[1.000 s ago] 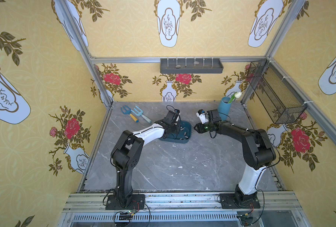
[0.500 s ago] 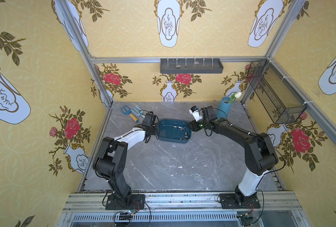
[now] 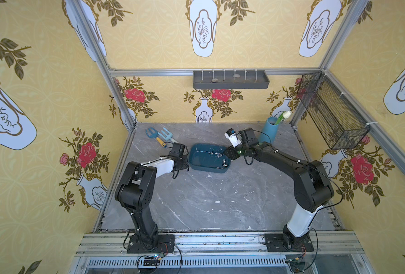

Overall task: Take out the socket from the storage box
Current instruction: Place the socket head at the center of the board.

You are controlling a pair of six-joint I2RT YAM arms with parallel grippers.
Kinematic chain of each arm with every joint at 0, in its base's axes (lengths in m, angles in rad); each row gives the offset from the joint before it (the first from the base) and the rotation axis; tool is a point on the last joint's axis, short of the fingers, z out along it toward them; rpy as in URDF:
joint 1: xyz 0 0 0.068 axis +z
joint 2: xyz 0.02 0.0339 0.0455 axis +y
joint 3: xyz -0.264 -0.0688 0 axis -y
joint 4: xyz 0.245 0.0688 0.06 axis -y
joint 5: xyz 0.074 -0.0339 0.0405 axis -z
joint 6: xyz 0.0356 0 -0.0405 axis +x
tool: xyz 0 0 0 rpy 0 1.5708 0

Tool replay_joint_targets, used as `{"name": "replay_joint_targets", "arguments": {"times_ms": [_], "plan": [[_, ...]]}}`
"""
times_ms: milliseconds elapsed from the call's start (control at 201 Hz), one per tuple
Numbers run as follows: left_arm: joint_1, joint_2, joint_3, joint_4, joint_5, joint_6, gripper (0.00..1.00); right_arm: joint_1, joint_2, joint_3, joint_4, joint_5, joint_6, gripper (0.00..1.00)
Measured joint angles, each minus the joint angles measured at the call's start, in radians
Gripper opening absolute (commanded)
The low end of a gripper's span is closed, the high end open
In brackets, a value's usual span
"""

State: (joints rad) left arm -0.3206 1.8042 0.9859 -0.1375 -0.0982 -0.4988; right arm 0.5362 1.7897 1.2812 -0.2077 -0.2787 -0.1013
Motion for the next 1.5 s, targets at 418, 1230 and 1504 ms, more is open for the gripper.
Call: {"name": "replay_joint_targets", "arguments": {"times_ms": [418,1230,1504], "plan": [[0.008,0.016,-0.002,0.015,-0.029,-0.010,0.49,0.018,0.000,0.017,0.000,-0.003,0.000,0.55],[0.021,-0.306,-0.024,-0.084,-0.059,-0.005,0.65,0.102,0.167,0.196,-0.076,0.063,-0.015,0.54],[0.020,-0.368,-0.037,-0.097,-0.058,0.006,0.67,0.138,0.254,0.245,-0.128,0.164,0.050,0.53]]}}
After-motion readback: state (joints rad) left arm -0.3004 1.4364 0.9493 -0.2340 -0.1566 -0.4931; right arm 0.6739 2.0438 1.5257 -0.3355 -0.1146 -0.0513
